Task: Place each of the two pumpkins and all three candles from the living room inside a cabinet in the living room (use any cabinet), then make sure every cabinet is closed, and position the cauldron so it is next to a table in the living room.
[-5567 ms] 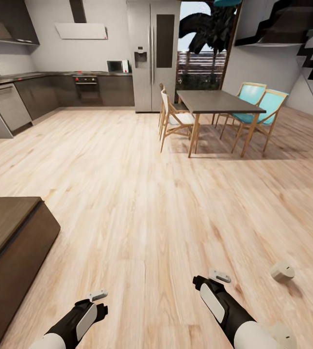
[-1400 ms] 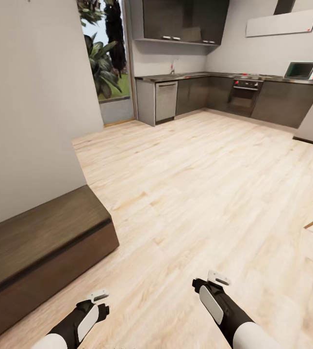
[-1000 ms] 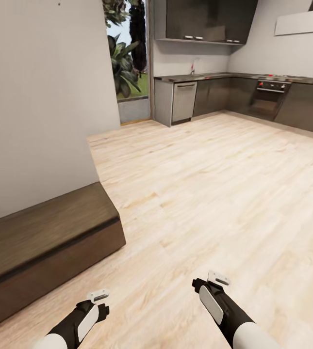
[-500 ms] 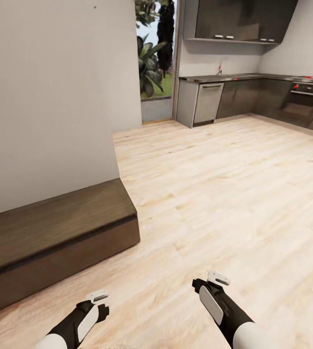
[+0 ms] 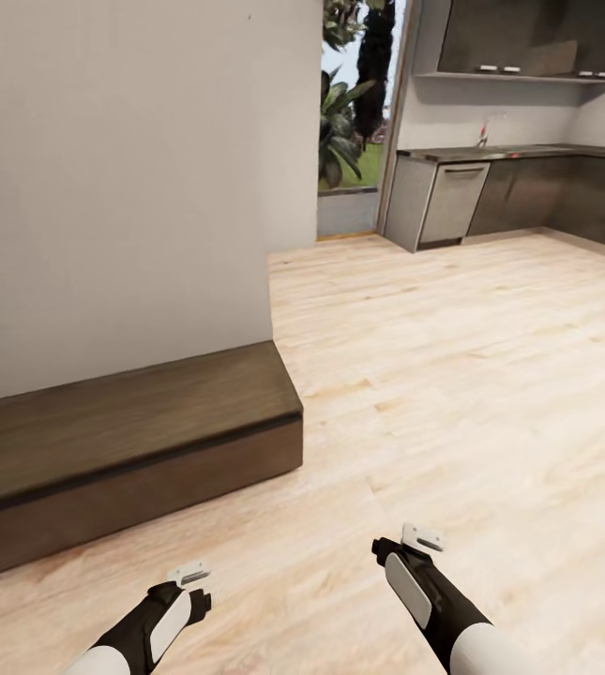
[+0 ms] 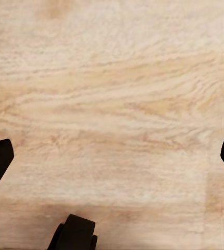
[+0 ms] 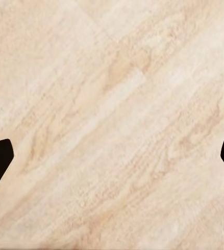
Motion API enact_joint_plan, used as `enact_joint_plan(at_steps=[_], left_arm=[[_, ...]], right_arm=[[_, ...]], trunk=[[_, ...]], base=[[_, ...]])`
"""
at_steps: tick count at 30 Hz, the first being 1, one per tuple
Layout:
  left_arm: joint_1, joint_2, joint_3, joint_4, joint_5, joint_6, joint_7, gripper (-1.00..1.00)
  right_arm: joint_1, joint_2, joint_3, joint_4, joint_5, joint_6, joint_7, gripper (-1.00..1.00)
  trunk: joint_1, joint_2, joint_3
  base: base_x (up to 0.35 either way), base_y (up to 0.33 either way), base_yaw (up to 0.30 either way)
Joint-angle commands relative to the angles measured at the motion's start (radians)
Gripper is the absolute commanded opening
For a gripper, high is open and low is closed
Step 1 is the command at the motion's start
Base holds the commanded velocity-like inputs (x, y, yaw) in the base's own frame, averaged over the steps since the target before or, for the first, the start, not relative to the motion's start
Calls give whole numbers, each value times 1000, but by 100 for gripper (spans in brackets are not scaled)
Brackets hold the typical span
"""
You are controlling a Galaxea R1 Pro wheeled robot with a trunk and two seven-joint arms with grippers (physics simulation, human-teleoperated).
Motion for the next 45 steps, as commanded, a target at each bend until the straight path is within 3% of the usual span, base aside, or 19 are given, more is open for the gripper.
enact_joint_plan(at_steps=[1,18,29,45], left_arm=[[0,1,-8,-2,10,4,8,100],[0,-1,-8,-2,10,4,8,100],[0,1,-8,-2,11,4,8,100],[0,-1,-9,-2,11,-13,8,100]], right_arm=[[0,-1,5,-2,-5,5,-8,100],[0,-1,5,-2,-6,4,-8,100],[0,-1,5,-2,-5,4,-8,100],[0,-5,5,31,-4,-11,-3,100]], trunk=[[0,0,-1],[0,0,-1],[0,0,-1],[0,0,-1]], base=[[0,0,287],[0,-155,287],[0,-4,279],[0,107,30]])
